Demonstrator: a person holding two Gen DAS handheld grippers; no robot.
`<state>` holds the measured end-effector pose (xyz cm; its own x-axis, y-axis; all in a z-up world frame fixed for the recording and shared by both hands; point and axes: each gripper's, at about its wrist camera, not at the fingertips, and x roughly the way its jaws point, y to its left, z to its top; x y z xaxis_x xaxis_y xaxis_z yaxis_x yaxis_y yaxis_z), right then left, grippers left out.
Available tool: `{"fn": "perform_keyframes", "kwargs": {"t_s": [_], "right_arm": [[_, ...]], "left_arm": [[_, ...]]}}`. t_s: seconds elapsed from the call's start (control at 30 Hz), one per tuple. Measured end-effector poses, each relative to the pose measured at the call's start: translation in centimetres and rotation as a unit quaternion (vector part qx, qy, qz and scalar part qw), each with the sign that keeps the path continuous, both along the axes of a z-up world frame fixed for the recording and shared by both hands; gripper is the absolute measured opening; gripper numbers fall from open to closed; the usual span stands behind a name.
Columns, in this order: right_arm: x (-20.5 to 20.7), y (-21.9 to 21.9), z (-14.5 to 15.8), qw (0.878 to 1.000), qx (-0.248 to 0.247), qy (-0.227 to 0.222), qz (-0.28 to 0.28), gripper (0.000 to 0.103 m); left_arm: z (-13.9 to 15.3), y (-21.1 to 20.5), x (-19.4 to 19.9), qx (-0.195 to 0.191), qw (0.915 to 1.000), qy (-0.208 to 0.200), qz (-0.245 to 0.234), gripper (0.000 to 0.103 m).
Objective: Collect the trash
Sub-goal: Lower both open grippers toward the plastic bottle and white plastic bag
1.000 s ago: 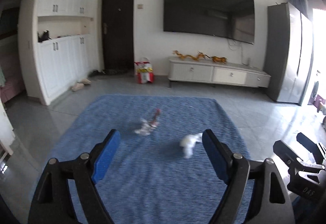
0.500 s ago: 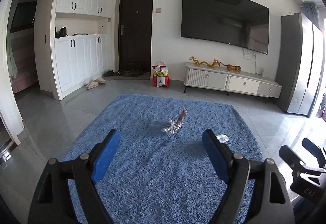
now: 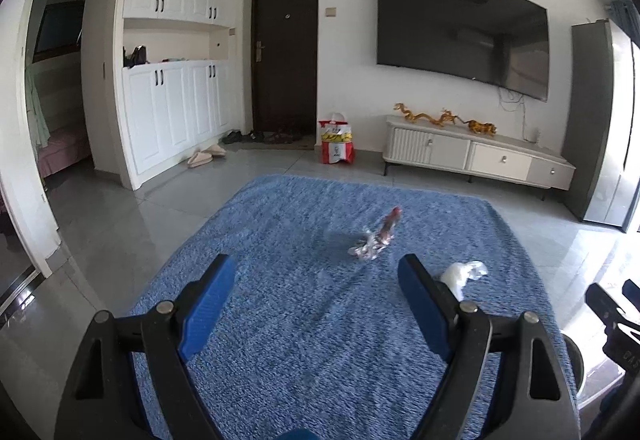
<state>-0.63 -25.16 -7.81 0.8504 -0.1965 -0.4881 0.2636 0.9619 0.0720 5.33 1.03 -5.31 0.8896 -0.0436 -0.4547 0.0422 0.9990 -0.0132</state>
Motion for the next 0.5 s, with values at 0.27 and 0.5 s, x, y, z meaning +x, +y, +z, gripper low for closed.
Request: {"fn": "perform_keyframes", "kwargs": {"t_s": [0.27, 0.5], "right_arm": [[1.5, 0.2, -1.7, 1.000, -0.006, 0.027, -0.008, 0.103], [2.3, 0.8, -2.3, 0.999, -0.013, 0.041, -0.007, 0.103]], "left_arm": [[-2.6, 1.3, 2.5, 0.007, 0.9993, 0.035, 0.010, 0.083], [-4.1, 2.0, 3.3, 0.003, 0.9985, 0.054, 0.004, 0.084]]}}
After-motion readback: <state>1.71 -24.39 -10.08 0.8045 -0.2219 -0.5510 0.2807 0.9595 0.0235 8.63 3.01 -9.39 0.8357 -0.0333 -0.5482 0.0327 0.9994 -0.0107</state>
